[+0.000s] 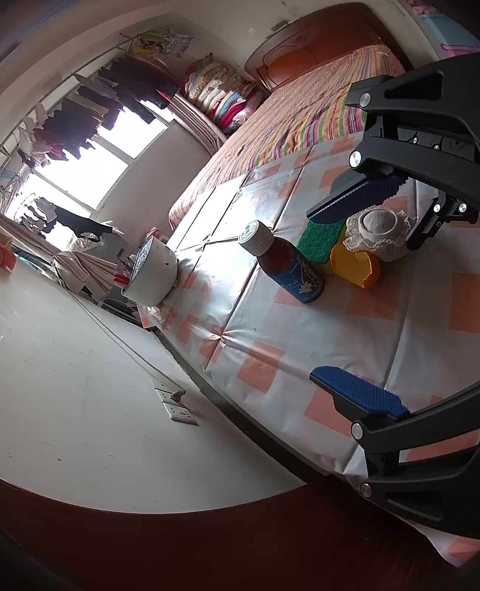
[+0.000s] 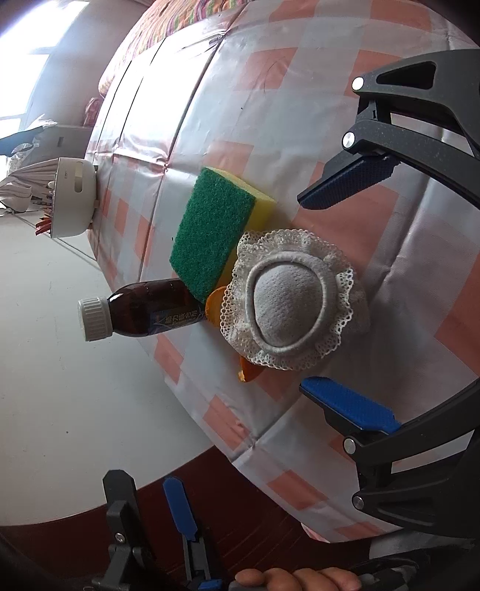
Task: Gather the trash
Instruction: 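Grasp the lace-trimmed white pad with the right gripper and lift it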
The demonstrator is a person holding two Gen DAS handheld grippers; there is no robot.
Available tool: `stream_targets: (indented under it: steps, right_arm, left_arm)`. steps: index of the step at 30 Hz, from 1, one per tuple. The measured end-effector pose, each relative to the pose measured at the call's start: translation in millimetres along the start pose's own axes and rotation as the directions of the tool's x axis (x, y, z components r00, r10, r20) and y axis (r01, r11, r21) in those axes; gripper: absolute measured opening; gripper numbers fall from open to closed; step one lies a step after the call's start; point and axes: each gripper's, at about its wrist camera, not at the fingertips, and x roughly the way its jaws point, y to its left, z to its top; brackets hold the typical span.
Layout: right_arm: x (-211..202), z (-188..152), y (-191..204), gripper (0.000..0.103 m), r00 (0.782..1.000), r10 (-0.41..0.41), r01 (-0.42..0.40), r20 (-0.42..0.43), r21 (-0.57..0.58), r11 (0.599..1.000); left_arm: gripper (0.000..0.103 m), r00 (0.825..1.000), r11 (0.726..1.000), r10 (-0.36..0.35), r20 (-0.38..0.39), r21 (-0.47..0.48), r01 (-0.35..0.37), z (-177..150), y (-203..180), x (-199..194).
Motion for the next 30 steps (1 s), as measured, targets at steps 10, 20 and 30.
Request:
stream_targets:
  steps: [10, 20, 30]
  right_arm:
    - [24, 12, 4, 0.064, 0.997, 0.054, -0.054, -0.053, 0.001, 0.999]
    - [-13, 7, -3, 0.056, 0.995, 0.099, -0.100, 0.020, 0.051, 0.994]
    - [-99, -15, -41, 0.056, 0.973, 0.117, -0.154, 0.199, 0.182, 0.971]
  left_arm:
    - [0.077, 0.999, 1.000, 0.017, -0.028, 0.006, -0.017, -2, 3, 8]
    - [0.077, 0.995, 0.998, 0.041, -0.087, 0.040, -0.037, -8, -1, 26]
    - [0.077, 0.978, 0.988, 0.060, -0.201, 0.153, -0.029, -31, -30, 64]
